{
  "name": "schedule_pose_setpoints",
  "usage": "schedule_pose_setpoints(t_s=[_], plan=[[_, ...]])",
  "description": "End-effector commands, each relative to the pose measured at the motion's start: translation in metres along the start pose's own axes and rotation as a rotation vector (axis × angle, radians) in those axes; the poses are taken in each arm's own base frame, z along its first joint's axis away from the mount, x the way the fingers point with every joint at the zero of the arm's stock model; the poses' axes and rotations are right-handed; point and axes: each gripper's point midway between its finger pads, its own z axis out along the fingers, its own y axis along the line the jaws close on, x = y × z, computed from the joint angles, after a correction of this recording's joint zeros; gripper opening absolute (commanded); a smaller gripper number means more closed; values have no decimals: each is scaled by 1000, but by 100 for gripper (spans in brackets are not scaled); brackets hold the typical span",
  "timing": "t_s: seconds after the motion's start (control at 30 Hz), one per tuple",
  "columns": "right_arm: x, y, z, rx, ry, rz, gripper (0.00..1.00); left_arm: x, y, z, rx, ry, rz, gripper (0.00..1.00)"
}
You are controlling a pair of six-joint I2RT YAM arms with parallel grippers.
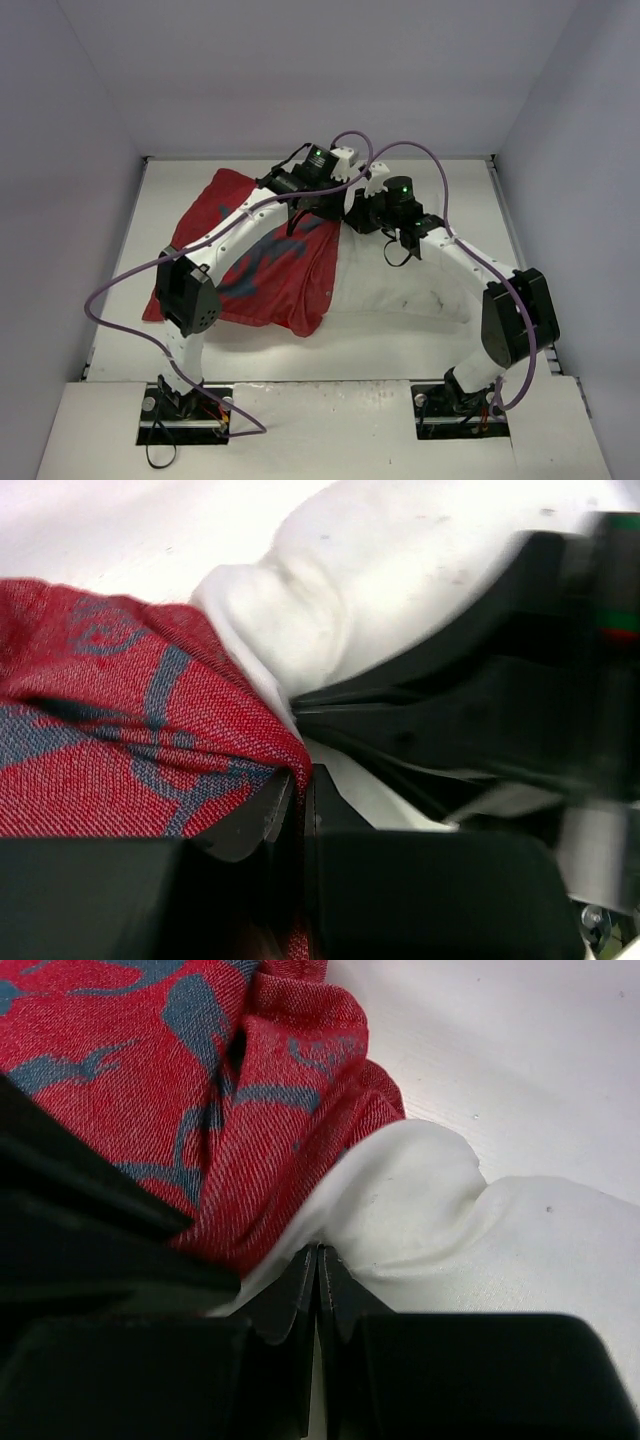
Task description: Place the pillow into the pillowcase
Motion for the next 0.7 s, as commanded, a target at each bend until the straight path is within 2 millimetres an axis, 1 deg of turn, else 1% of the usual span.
schedule_pose_setpoints(t_s=[0.0, 0.03, 0.07, 0.1, 0.13, 0.17, 0.2, 0.23, 0.27, 0.3, 0.33, 0.37, 0.4, 0.43, 0.47, 0.5, 0.53, 0.6, 0.63, 0.67], plan=[[-20, 21, 5, -57, -85, -2, 0, -50, -15, -37, 85, -195, -29, 0], [-21, 20, 4, -53, -89, -2, 0, -48, -8, -36, 61, -190, -37, 0], [-24, 18, 2, -37, -100, -5, 0, -49, 2, -38, 31, -199, -44, 5], [-30, 19, -2, -33, -116, -15, 0, -51, 12, -46, -18, -220, -58, 23], [-31, 17, -2, -27, -119, -21, 0, -50, 16, -44, -38, -220, -58, 23], [-39, 16, -8, -13, -142, -31, 7, -55, 16, -58, -54, -251, -51, 41], [-42, 15, -11, -4, -152, -36, 13, -60, 22, -67, -98, -280, -54, 49], [-45, 14, -15, 2, -161, -44, 19, -61, 25, -74, -118, -292, -56, 56], [-52, 14, -23, 8, -178, -49, 31, -67, 22, -92, -127, -331, -54, 63], [-55, 9, -27, 24, -187, -47, 37, -68, 25, -100, -170, -354, -55, 65], [-58, 9, -35, 34, -198, -56, 42, -64, 26, -103, -191, -357, -50, 66], [-58, 6, -39, 47, -201, -58, 52, -63, 25, -116, -211, -376, -46, 66], [-60, 2, -44, 64, -209, -58, 56, -60, 25, -122, -255, -387, -36, 66], [-60, 0, -53, 82, -215, -60, 60, -49, 28, -127, -283, -375, -33, 66], [-58, -2, -56, 91, -211, -61, 61, -42, 31, -129, -308, -364, -32, 66], [-57, -6, -61, 104, -209, -59, 62, -33, 29, -130, -318, -353, -46, 66], [-48, -9, -64, 115, -183, -51, 63, -15, 35, -128, -342, -317, -58, 66], [-39, -9, -68, 116, -162, -51, 63, 6, 32, -122, -317, -275, -97, 66], [-28, -7, -70, 100, -141, -46, 63, 15, 30, -125, -307, -267, -107, 66], [-23, -6, -70, 94, -130, -34, 63, 39, 34, -114, -316, -211, -116, 66]])
